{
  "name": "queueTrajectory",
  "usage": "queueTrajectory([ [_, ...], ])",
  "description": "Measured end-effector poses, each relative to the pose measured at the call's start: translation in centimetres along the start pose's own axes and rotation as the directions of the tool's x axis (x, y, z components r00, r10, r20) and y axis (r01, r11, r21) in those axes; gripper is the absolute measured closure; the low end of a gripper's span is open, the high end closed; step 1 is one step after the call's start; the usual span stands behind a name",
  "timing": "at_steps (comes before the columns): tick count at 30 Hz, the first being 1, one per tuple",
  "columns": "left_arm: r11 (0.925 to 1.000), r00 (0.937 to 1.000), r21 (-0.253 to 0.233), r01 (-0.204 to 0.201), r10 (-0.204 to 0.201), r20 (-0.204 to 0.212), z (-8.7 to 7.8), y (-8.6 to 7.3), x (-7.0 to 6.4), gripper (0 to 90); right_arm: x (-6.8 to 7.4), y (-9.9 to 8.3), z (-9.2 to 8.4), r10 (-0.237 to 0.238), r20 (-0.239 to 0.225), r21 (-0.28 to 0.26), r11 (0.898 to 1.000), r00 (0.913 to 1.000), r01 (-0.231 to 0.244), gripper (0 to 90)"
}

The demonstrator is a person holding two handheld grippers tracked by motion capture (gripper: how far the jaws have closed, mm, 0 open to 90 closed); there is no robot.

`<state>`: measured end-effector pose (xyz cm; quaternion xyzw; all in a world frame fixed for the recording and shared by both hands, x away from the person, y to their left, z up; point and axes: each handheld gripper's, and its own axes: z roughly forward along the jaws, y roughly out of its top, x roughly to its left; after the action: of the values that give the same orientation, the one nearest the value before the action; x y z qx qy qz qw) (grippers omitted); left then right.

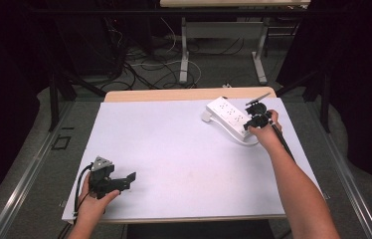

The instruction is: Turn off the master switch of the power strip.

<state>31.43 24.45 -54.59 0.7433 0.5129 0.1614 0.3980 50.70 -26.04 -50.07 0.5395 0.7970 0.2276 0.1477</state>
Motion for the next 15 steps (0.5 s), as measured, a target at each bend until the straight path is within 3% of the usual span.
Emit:
queueTrajectory([
  [8, 1.0000, 1.0000, 0.005, 0.000, 0.000, 0.002, 0.03, 0.01, 0.03, 7.1, -0.21, -0.08, -0.34, 0.006, -0.004, -0.003, 1.000, 1.0000, -0.006, 71.6],
  [15, 1.0000, 1.0000, 0.000, 0.001, -0.001, 0.001, 0.11, -0.02, 0.01, 7.2, -0.22, -0.04, -0.64, 0.024, -0.004, -0.011, 1.000, 0.9997, -0.024, 59.0],
])
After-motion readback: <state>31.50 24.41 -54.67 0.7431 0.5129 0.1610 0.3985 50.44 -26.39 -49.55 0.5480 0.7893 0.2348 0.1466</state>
